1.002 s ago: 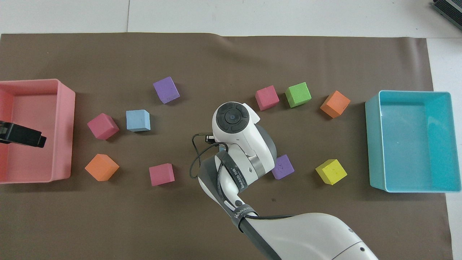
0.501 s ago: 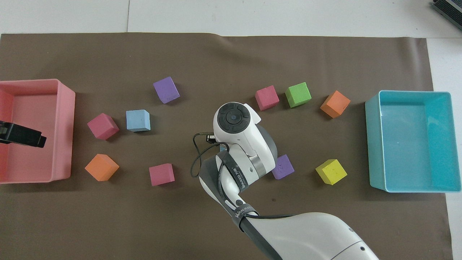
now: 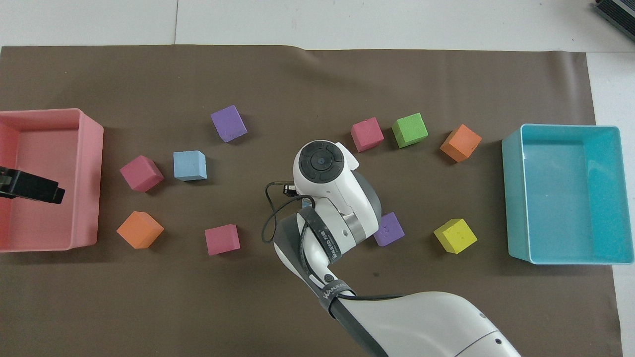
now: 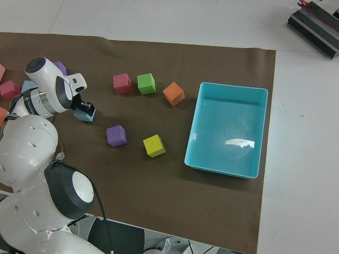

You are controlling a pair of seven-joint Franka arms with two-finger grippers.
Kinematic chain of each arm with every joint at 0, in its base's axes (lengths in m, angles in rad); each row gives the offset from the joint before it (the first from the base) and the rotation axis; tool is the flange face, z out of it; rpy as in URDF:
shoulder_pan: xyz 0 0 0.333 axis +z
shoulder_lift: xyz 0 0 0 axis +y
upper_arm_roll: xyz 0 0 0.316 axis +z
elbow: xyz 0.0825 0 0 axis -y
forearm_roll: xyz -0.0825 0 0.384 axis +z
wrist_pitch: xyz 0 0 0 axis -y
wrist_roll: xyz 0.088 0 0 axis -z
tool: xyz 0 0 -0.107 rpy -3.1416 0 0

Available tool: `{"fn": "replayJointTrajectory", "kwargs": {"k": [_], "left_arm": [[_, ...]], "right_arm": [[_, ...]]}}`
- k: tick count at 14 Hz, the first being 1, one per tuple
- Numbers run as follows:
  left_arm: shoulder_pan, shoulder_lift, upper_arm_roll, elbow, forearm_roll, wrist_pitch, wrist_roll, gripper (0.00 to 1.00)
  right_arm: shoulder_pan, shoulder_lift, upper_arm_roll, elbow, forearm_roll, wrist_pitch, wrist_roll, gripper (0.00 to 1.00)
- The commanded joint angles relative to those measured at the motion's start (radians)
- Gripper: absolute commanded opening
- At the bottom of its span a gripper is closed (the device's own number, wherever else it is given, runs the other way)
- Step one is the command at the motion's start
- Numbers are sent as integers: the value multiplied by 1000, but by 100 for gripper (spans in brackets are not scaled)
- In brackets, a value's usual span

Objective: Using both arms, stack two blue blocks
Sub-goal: 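Carry the light blue cube to the table center with the right gripper, then release the cube with the right gripper while the left gripper reaches the other blue cube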

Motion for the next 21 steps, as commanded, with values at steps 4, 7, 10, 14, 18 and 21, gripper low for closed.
{"fn": "replayJointTrajectory", "kwargs": {"k": [4, 7, 10, 14, 18, 21], "left_arm": [[-11, -42, 7, -70, -6, 46, 18, 100], [-19, -42, 6, -84, -6, 74, 20, 100], [-36, -42, 6, -116, -6, 109, 20, 100], [-79, -29, 7, -159, -6, 202, 12, 100], [-83, -27, 7, -229, -6, 290, 9, 100], [-106, 0, 7, -254, -6, 360, 7, 100]], "right_arm": [[-5, -30, -2, -22, -15, 23, 7, 100], [-23, -78, -7, -18, -1, 19, 5, 100], [-39, -125, -5, -15, 7, 19, 10, 100], [-86, -190, -1, -33, 146, 12, -67, 100], [-132, -192, -2, -44, 359, 35, -277, 100], [-187, -196, -4, -76, 577, 35, -493, 100]]}}
